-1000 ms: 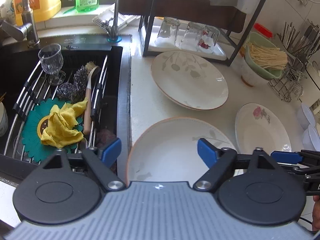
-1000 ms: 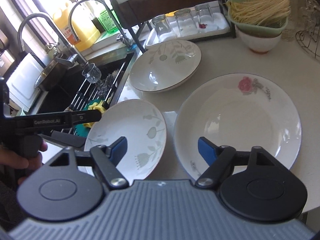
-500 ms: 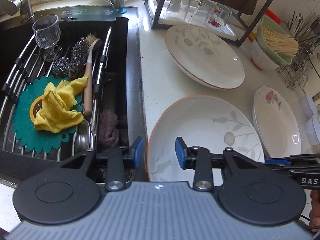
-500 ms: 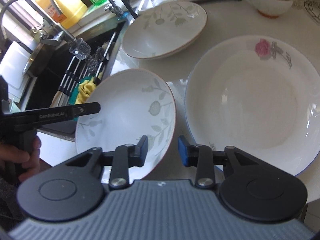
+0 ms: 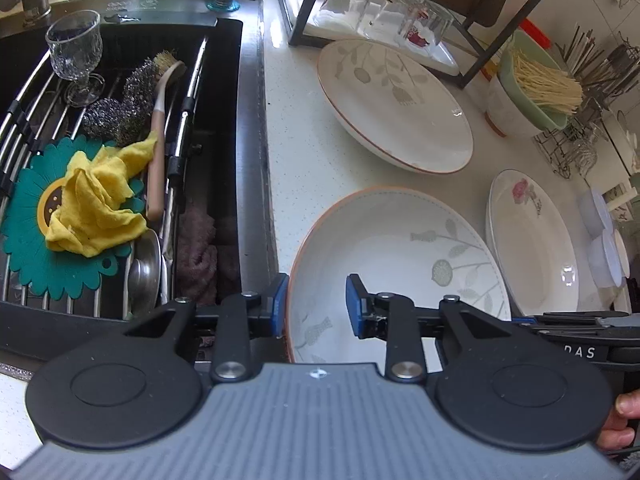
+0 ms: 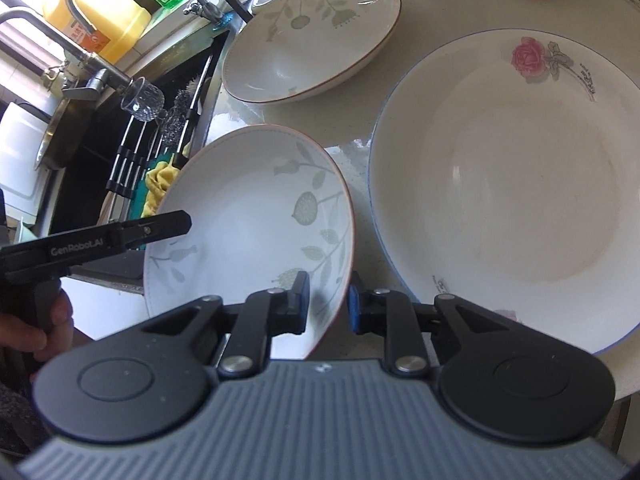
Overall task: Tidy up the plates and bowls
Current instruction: 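Lift the leaf-pattern plate with both grippers and carry it over the rose-print plate, then lower the plate onto the rose-print plate and open both grippers, then move both grippers to the second leaf-pattern plate by the glass rack, then close both grippers on the rim of the second leaf-pattern plate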
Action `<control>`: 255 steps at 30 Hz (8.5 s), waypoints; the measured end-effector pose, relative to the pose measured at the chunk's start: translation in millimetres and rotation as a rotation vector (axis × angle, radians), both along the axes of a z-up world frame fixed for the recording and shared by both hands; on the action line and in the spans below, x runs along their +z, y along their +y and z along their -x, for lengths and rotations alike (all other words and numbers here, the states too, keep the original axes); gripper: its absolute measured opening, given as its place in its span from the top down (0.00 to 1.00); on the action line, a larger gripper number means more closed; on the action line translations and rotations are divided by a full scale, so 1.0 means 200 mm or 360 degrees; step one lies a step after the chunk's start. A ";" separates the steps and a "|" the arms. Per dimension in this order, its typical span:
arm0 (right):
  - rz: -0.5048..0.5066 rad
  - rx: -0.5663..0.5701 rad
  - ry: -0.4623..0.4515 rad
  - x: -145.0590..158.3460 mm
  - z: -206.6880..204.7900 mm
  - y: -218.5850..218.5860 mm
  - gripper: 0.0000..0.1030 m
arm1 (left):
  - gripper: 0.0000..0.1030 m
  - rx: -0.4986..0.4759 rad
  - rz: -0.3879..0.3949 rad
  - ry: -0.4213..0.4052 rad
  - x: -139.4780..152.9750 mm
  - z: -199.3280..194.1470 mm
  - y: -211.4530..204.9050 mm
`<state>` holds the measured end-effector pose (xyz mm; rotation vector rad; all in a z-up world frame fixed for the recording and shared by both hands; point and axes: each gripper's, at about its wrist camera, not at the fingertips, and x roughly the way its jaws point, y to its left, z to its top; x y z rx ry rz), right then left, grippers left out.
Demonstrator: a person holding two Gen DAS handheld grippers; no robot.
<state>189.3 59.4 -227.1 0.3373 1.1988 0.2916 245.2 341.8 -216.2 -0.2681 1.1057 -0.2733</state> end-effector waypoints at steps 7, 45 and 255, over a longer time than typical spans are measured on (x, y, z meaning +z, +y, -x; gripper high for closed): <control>-0.0023 -0.0018 -0.0026 0.07 -0.01 -0.02 0.78 | 0.67 0.0023 0.0079 0.0021 0.10 0.00 0.03; -0.0079 -0.0054 -0.0195 0.18 0.00 -0.73 0.78 | 0.67 0.0140 0.0092 -0.0003 0.27 0.01 -0.69; 0.0212 -0.0184 -0.0020 0.01 -1.02 -0.18 0.86 | 0.46 0.0207 0.0250 0.0181 -0.10 -1.04 -0.10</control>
